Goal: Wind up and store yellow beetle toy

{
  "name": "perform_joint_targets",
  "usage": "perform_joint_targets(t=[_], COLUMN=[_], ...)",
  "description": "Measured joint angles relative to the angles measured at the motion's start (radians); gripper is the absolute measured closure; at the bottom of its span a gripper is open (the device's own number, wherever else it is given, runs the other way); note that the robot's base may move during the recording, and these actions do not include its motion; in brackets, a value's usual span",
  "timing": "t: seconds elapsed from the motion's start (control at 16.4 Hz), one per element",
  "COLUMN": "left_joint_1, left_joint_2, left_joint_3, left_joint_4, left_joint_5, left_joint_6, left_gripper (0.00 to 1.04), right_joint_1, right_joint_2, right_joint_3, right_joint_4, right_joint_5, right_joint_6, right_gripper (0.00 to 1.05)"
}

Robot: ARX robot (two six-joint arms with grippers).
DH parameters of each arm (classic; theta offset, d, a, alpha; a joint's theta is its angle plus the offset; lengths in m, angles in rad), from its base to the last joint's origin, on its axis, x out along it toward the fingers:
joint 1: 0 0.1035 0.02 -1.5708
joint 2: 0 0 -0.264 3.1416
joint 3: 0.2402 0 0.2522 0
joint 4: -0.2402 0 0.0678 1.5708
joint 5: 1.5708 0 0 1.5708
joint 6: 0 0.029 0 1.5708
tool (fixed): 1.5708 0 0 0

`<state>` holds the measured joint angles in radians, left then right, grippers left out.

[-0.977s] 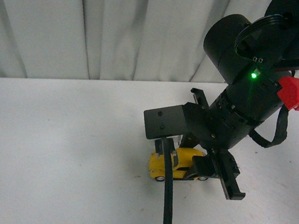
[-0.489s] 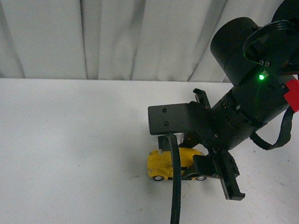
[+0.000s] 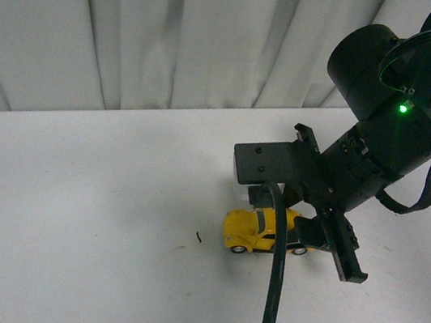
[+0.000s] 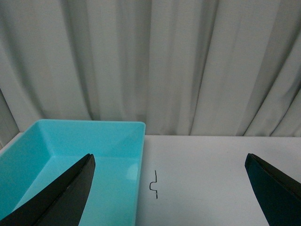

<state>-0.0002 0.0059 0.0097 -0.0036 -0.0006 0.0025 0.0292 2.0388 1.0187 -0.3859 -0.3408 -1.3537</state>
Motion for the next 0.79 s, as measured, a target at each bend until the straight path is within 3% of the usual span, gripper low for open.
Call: perform_joint_targets(t=[0.79], left_joint_1=[0.0], left_joint_2=[0.0], left_joint_3=[0.0], left_joint_4=[0.0], left_joint_5=[0.0], left_joint_6=[0.0], left_gripper=[0.07], right_joint_1=[-0.278], right_joint_2=[-0.065], right_joint_3=[-0.133], right_joint_4=[-0.024], right_joint_5=[-0.06], right_joint_6=[-0.213], right_gripper=[0.63])
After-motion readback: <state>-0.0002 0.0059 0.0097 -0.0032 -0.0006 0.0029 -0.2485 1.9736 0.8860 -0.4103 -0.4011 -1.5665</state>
